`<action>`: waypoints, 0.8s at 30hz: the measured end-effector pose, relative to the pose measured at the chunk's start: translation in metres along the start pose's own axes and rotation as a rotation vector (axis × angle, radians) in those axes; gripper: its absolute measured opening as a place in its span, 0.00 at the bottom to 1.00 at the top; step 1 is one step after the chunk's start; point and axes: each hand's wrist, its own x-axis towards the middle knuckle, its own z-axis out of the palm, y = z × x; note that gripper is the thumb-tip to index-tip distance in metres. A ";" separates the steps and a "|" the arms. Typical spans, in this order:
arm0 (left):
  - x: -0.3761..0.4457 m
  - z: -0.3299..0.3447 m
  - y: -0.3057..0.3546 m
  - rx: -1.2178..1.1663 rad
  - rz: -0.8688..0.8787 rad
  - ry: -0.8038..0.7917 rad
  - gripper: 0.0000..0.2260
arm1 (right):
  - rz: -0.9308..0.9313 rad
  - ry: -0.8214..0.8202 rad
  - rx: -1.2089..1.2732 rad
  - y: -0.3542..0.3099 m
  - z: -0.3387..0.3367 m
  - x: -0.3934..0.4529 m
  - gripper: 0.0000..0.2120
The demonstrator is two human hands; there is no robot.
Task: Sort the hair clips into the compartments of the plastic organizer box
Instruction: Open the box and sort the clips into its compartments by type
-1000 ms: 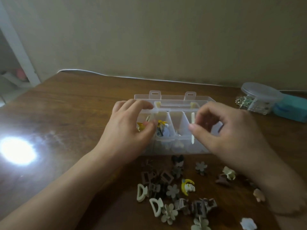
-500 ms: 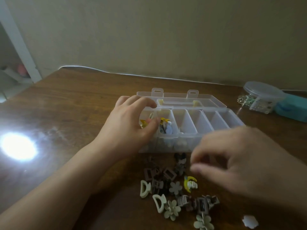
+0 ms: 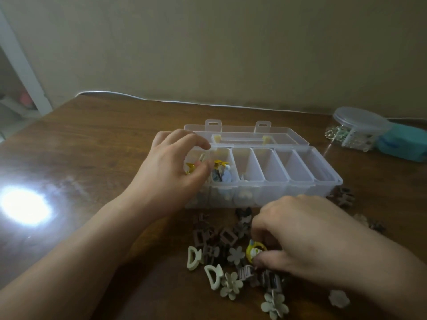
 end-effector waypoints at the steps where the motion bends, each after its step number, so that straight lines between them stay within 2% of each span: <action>1: 0.000 0.000 0.000 -0.002 -0.003 -0.001 0.17 | -0.004 0.001 0.013 0.001 0.000 0.000 0.16; 5: 0.000 0.000 0.000 -0.009 -0.004 -0.009 0.17 | 0.030 0.085 0.138 0.015 -0.010 -0.002 0.21; 8: -0.001 0.001 0.000 -0.018 0.002 -0.002 0.17 | 0.068 0.442 0.269 0.030 -0.013 0.009 0.19; 10: -0.001 0.001 0.001 -0.016 0.003 0.002 0.17 | 0.109 0.570 0.214 0.034 -0.011 0.021 0.17; 14: -0.001 0.000 0.000 -0.013 0.005 0.005 0.18 | 0.137 0.517 0.132 0.043 -0.002 0.030 0.18; 21: 0.000 -0.001 0.000 0.059 -0.001 0.025 0.18 | 0.120 0.580 0.359 0.059 -0.020 -0.013 0.15; 24: 0.001 0.000 0.001 0.031 0.012 0.009 0.19 | 0.112 0.520 0.415 0.060 -0.031 -0.032 0.14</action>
